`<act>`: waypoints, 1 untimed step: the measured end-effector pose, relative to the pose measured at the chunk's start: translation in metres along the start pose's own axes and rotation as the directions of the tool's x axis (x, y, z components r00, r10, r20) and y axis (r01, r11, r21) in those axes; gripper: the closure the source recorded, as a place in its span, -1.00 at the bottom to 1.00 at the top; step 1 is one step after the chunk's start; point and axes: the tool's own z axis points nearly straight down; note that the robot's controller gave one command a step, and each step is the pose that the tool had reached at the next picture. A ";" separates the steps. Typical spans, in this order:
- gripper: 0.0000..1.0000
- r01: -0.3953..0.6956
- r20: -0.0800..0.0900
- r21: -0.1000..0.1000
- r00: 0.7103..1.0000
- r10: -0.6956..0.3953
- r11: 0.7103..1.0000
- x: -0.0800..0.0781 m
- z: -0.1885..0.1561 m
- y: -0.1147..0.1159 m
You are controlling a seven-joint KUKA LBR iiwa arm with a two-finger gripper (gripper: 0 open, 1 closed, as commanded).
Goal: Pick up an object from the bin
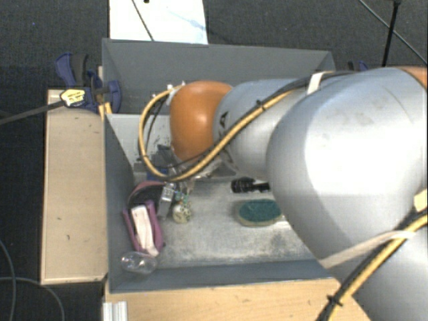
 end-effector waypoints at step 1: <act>1.00 -0.005 -0.005 0.002 1.000 0.005 1.000 0.001 0.000 -0.002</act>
Offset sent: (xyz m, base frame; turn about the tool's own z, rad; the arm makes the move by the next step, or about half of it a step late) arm 0.0000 0.0000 0.0000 0.0000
